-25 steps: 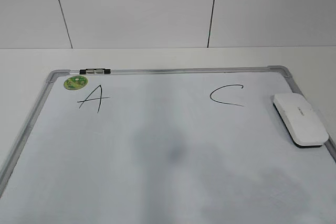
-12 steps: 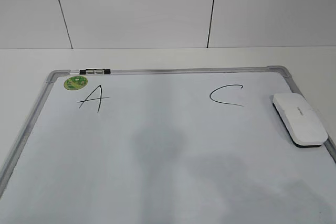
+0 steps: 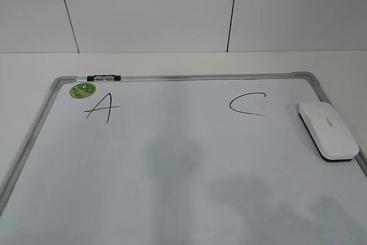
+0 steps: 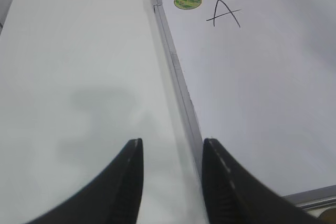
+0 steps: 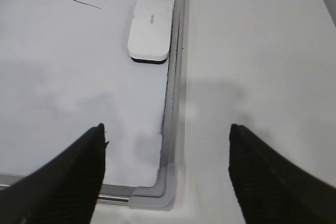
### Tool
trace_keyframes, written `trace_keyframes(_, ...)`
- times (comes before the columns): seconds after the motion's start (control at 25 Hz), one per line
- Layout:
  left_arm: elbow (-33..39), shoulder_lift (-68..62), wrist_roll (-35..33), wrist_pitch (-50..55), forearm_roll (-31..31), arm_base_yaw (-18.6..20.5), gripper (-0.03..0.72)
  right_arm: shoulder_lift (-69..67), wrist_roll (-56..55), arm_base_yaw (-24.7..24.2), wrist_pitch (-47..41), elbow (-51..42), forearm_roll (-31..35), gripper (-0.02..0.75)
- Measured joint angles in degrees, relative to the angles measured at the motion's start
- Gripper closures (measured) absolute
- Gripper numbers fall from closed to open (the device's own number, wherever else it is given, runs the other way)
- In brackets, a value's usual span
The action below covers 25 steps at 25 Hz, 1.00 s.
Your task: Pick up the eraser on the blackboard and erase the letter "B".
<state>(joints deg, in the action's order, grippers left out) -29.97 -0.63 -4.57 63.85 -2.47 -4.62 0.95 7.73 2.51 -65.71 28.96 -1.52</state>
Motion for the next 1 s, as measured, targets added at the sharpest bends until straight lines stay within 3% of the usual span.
trace_keyframes(0.16,0.0,0.0,0.0,0.0,0.36,0.75,0.402,0.0,0.0,0.0,0.04,0.0,-0.33,0.153)
trace_keyframes(0.4,0.0,0.0,0.0,0.0,0.36,5.49,0.402,0.0,-0.09,0.0,0.13,0.0,-0.33,0.153)
trace_keyframes(1.0,0.0,0.0,0.0,0.0,0.36,5.76,0.402,0.0,-0.12,0.0,0.17,0.0,-0.12,0.154)
